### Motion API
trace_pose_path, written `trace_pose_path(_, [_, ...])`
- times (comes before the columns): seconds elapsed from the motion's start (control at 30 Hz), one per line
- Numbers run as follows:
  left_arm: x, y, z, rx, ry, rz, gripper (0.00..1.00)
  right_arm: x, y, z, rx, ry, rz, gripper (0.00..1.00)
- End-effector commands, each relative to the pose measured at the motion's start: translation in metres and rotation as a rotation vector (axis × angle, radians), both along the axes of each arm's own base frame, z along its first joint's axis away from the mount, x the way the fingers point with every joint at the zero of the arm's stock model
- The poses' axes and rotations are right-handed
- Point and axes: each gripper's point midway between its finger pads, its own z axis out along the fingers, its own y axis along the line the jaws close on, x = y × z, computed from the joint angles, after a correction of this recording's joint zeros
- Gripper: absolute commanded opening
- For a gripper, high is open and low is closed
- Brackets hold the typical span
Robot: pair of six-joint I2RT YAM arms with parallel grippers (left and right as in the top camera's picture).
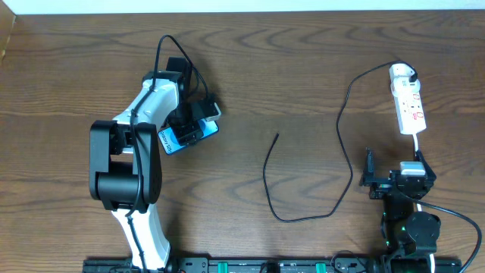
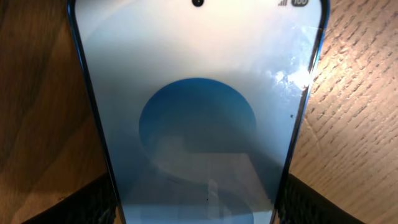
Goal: Plug charger to phone and switch on socket
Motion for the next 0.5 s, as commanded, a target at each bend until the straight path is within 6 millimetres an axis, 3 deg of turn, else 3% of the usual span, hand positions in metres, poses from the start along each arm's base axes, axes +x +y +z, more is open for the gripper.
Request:
trace_pose_path(0.0, [-0.0221,-0.0026,-0.0204,-0.024,0.093,0.003,0.68,-0.0001,-0.0001,-0.0009,-0.013,0.000,0.001,0.99])
trace_pose_path(0.07, [-0.0221,-0.0026,-0.0204,-0.024,0.093,0.003,0.64,-0.0001,-0.0001,-0.0009,-0.013,0.000,0.001,0.99])
trace_pose_path(0.23, [-0.0220,-0.0026,-0.0204,-0.024,0.093,0.003,0.44,-0.0001,-0.0001,-0.0009,-0.013,0.000,0.001,0.99])
trace_pose_path(0.33, [-0.0218,-0.0026,-0.0204,-0.023,0.092,0.002,0.40,-0.0001,-0.0001,-0.0009,-0.013,0.000,0.001,0.99])
trace_pose_path(0.47, [-0.0191,-0.0027,-0.0207,-0.024,0.081,0.002,0.10,-0.0001,-0.0001,-0.0009,-0.013,0.000,0.001,0.99])
